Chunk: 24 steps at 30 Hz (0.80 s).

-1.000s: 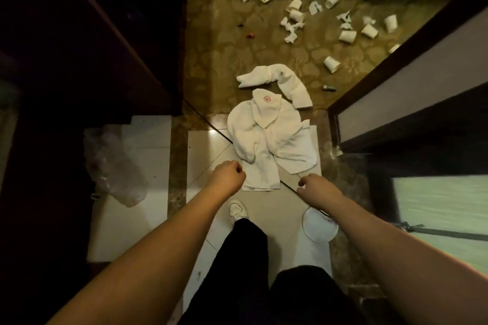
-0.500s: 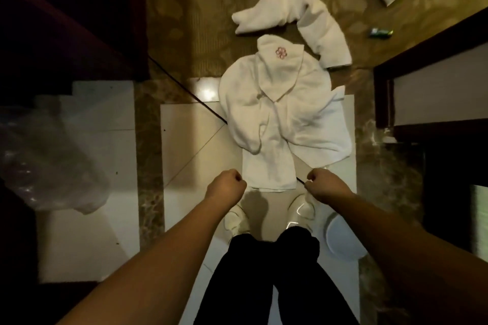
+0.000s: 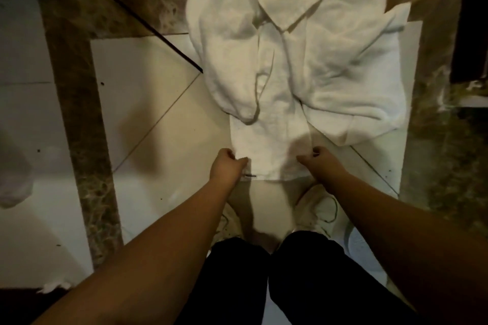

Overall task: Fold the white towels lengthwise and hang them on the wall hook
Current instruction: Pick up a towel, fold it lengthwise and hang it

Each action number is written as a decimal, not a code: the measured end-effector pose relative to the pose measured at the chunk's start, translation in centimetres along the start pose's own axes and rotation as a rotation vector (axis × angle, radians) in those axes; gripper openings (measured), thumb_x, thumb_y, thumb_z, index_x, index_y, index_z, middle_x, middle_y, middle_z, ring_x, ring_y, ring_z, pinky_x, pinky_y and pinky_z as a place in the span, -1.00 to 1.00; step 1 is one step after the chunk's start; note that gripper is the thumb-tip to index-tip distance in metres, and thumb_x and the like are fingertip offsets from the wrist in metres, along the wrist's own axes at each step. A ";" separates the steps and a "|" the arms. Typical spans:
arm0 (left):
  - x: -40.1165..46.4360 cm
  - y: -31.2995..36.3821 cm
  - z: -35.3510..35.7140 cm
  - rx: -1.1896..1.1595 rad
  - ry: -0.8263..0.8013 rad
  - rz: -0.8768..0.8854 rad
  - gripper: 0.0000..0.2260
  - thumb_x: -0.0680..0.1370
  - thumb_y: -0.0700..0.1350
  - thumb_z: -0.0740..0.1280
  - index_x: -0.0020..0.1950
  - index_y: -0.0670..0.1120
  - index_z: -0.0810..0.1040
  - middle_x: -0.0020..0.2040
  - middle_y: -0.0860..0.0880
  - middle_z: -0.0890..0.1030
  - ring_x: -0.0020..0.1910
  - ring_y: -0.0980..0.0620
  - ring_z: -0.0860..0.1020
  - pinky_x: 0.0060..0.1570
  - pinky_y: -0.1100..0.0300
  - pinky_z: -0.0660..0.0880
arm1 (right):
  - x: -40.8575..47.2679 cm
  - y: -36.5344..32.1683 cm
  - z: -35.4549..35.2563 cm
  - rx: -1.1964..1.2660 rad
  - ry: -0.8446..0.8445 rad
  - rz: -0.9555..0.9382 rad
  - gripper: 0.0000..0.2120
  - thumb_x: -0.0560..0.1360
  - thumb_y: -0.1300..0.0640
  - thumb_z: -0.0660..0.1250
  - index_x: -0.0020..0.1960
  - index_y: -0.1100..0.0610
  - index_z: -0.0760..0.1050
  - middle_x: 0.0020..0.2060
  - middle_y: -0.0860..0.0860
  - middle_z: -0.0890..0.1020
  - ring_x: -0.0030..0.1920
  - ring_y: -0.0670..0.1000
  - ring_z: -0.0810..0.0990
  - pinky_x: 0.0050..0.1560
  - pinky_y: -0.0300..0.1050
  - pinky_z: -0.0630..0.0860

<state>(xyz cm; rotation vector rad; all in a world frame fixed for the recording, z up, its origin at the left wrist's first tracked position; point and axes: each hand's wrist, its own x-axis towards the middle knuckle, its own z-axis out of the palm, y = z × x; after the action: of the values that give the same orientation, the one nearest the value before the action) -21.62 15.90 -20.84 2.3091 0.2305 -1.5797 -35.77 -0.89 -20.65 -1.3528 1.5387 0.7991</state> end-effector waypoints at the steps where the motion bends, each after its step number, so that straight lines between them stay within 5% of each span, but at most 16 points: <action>1: 0.3 -0.2 0.4 -0.018 0.013 -0.023 -0.66 0.56 -0.02 0.41 0.24 -0.17 0.48 0.08 -0.10 0.55 0.05 -0.07 0.53 0.00 0.17 0.43 | 0.4 0.3 0.1 -0.019 -0.002 0.004 -0.46 0.53 -0.03 0.40 0.42 0.19 0.42 0.29 0.19 0.55 0.23 0.22 0.54 0.28 0.15 0.48; 5: -0.3 -0.2 1.1 -0.029 -0.008 -0.050 -0.73 0.59 -0.06 0.35 0.20 -0.20 0.56 0.14 -0.18 0.63 0.11 -0.17 0.59 0.10 0.07 0.53 | -0.3 0.6 0.0 -0.024 0.004 -0.005 -0.62 0.58 0.01 0.33 0.28 0.23 0.52 0.17 0.22 0.61 0.13 0.24 0.58 0.14 0.07 0.51; 9: -4.2 1.1 0.0 -0.013 0.052 0.022 -0.86 0.63 -0.11 0.29 0.01 -0.19 0.52 -0.01 -0.18 0.60 -0.04 -0.10 0.54 -0.13 0.15 0.39 | -3.9 0.2 -1.0 0.029 0.001 -0.001 -0.65 0.60 0.07 0.25 0.30 0.25 0.46 0.07 0.16 0.53 0.01 0.14 0.49 -0.02 -0.04 0.40; 15: -12.4 4.3 -4.5 -0.094 -0.019 -0.028 -0.83 0.61 -0.18 0.18 0.16 -0.17 0.47 0.13 -0.17 0.57 0.09 -0.17 0.54 0.01 0.10 0.48 | -12.4 -1.9 -4.7 -0.036 -0.032 -0.070 -0.60 0.61 0.00 0.24 0.34 0.23 0.42 0.20 0.18 0.54 0.03 0.09 0.46 0.01 -0.09 0.35; 17: -15.5 5.9 -6.5 -0.158 -0.018 -0.021 -0.85 0.58 -0.20 0.18 0.11 -0.16 0.47 0.08 -0.18 0.58 0.05 -0.19 0.56 0.06 0.03 0.52 | -15.6 -2.9 -6.7 -0.072 -0.031 -0.109 -0.61 0.62 -0.01 0.25 0.34 0.22 0.43 0.22 0.18 0.55 0.07 0.13 0.49 0.02 -0.12 0.32; 20: -20.9 8.3 -9.4 -0.230 -0.054 0.020 -0.89 0.56 -0.22 0.22 0.05 -0.16 0.49 -0.06 -0.16 0.62 -0.11 -0.13 0.59 -0.13 0.10 0.45 | -20.5 -4.0 -9.6 -0.089 -0.071 -0.188 -0.64 0.62 0.03 0.28 0.32 0.22 0.45 0.15 0.13 0.55 0.09 0.11 0.48 0.02 -0.16 0.30; 24: -29.4 11.4 -13.3 -0.259 -0.069 0.130 -0.91 0.55 -0.21 0.24 0.01 -0.18 0.51 -0.28 -0.10 0.62 -0.25 -0.07 0.55 -0.24 0.12 0.36 | -27.4 -5.7 -13.7 -0.061 -0.107 -0.261 -0.92 0.61 0.04 0.29 -0.01 0.04 0.45 -0.08 -0.04 0.55 0.01 0.03 0.50 -0.20 -0.26 0.38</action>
<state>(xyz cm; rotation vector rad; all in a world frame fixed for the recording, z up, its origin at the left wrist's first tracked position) -17.31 11.62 12.84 2.0274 0.2469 -1.4688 -33.48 -3.58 10.32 -1.4944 1.2329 0.7461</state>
